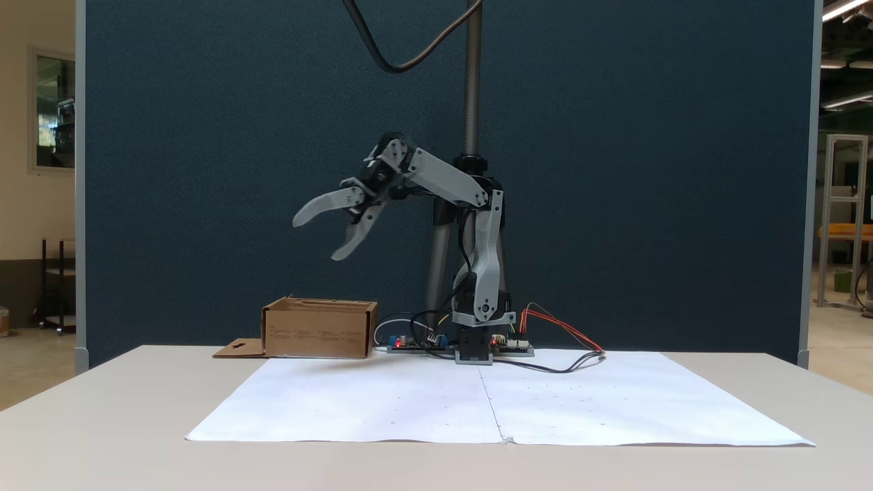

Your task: Grasp a green dice and put it in the bin.

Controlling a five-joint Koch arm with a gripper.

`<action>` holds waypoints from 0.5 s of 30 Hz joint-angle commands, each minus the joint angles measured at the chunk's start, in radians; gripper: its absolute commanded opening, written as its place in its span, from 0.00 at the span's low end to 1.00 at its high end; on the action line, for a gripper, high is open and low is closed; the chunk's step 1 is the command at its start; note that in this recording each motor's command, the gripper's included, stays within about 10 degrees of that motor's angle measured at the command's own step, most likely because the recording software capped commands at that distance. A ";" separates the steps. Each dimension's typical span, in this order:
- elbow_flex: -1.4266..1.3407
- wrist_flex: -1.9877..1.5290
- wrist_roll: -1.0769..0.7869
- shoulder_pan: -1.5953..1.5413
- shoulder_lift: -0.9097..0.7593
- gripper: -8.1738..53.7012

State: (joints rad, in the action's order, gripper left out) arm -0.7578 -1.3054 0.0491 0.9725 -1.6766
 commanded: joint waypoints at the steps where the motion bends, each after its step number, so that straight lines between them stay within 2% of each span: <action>1: 0.015 0.028 0.061 -0.087 -0.060 0.81; 4: 0.017 0.028 0.061 -0.221 -0.083 0.85; 15: 0.015 0.029 0.063 -0.696 -0.144 0.85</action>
State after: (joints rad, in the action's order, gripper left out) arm -0.7593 -1.3070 0.0568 0.3175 -1.7779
